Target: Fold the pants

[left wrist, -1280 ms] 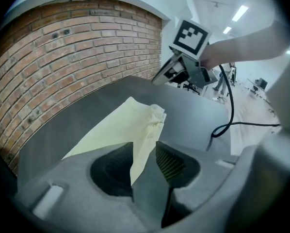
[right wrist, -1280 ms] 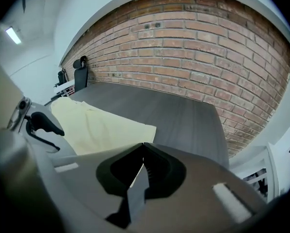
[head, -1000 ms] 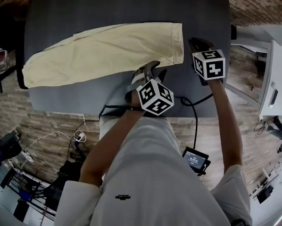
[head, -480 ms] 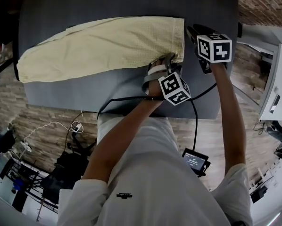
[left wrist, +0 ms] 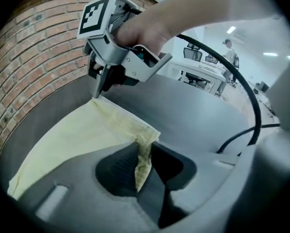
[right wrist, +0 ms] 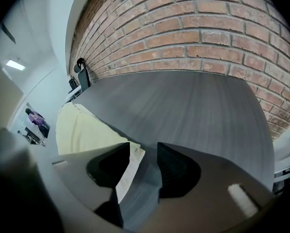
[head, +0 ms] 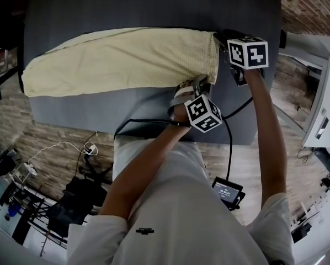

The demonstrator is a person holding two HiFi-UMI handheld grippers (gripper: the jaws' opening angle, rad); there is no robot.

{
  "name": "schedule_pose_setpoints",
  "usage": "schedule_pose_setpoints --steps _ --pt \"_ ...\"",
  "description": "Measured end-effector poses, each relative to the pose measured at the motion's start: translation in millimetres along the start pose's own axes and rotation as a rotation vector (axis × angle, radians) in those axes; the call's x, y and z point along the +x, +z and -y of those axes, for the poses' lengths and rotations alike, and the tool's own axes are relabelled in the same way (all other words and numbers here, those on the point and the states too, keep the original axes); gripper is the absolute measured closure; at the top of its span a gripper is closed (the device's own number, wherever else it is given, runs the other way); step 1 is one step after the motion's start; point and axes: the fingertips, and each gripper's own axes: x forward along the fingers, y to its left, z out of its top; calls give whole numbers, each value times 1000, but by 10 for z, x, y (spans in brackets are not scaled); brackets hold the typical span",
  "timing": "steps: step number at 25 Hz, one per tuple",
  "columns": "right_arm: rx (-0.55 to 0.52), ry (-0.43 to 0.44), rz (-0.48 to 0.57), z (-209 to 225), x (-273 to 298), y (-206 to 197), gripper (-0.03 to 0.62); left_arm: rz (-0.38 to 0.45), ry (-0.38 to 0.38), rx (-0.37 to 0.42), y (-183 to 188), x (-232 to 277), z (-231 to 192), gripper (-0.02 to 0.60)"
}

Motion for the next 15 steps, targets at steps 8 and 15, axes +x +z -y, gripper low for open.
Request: schedule_pose_setpoints --steps 8,15 --pt "124 134 -97 -238 -59 -412 318 -28 -120 -62 -90 -83 272 497" --pt "0 72 -224 -319 -52 -700 453 -31 -199 -84 -107 -133 590 509"
